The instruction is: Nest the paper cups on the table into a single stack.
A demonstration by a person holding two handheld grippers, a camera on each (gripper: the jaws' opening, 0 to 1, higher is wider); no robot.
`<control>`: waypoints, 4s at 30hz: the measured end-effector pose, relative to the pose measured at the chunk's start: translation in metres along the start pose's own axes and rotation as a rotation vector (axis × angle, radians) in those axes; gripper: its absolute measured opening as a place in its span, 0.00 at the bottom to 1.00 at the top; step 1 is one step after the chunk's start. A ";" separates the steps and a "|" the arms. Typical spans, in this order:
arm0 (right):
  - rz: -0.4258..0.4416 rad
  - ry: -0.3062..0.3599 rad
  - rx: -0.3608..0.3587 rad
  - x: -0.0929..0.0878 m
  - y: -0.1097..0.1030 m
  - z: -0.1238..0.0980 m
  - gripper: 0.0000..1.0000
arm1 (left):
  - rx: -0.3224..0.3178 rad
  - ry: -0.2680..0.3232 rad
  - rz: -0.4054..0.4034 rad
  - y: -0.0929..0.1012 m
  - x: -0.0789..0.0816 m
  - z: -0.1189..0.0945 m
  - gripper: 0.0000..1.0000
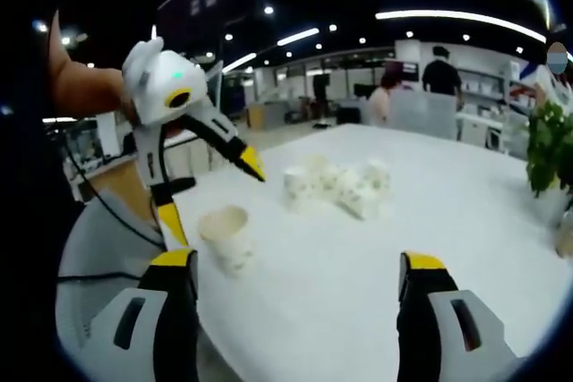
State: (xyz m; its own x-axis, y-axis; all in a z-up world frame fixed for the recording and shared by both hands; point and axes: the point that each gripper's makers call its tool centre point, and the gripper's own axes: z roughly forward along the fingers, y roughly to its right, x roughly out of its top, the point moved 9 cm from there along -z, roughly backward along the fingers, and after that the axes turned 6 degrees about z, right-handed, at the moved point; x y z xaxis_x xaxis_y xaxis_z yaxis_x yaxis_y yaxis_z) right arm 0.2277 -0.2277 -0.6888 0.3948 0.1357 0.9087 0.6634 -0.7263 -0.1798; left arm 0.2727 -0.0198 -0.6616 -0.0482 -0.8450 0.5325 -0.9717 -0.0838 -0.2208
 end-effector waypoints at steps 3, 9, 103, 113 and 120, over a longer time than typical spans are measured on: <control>-0.002 0.005 -0.005 0.002 0.002 -0.001 0.91 | 0.031 0.039 -0.082 -0.009 -0.005 -0.008 0.94; -0.012 0.022 -0.015 0.005 0.006 -0.002 0.93 | 0.074 0.117 -0.184 -0.020 -0.021 -0.023 1.00; -0.227 -0.153 0.014 0.065 0.034 0.046 0.98 | 0.402 0.437 -0.545 0.029 -0.145 -0.062 1.00; -0.277 -0.233 0.105 0.090 0.034 0.076 1.00 | 0.435 0.446 -0.559 0.037 -0.143 -0.056 1.00; -0.312 -0.303 0.128 0.094 0.043 0.090 1.00 | 0.460 0.432 -0.578 0.042 -0.146 -0.051 1.00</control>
State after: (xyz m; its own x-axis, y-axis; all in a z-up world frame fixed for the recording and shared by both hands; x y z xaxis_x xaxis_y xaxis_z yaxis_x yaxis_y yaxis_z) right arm 0.3504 -0.1854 -0.6449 0.3193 0.5400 0.7788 0.8460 -0.5327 0.0225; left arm 0.2267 0.1269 -0.7065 0.2514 -0.3359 0.9077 -0.6848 -0.7245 -0.0785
